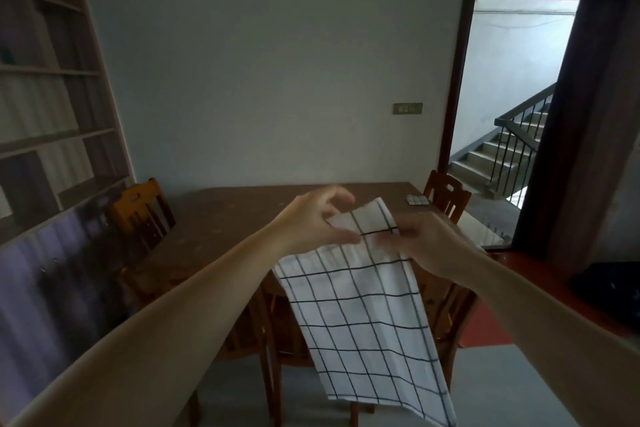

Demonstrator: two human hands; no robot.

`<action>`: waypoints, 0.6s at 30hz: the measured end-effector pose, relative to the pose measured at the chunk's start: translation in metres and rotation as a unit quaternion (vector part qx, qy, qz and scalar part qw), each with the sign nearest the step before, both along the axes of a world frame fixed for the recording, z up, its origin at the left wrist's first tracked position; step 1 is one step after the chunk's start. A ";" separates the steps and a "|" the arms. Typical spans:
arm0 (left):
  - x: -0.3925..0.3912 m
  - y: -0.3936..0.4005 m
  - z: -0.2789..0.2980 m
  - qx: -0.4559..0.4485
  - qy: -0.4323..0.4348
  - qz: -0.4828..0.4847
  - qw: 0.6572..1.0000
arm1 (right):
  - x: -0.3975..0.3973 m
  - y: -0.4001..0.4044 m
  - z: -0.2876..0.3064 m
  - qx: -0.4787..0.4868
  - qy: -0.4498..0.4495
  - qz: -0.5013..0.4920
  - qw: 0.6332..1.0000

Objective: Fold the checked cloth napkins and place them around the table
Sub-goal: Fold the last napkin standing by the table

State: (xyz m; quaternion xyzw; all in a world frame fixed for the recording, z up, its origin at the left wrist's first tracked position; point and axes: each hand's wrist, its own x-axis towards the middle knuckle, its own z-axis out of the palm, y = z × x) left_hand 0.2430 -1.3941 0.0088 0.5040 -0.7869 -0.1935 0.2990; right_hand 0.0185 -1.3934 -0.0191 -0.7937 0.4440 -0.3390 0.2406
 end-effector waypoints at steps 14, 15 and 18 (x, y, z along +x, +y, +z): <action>0.036 0.021 -0.001 0.105 0.234 0.056 0.965 | -0.054 0.012 0.009 0.105 -0.243 -0.086 0.960; 0.035 0.024 -0.002 0.120 0.282 0.059 0.950 | -0.055 0.015 0.010 0.111 -0.254 -0.082 0.958; 0.024 0.033 -0.002 0.142 0.386 0.058 0.910 | -0.052 0.019 0.011 0.116 -0.277 -0.075 0.951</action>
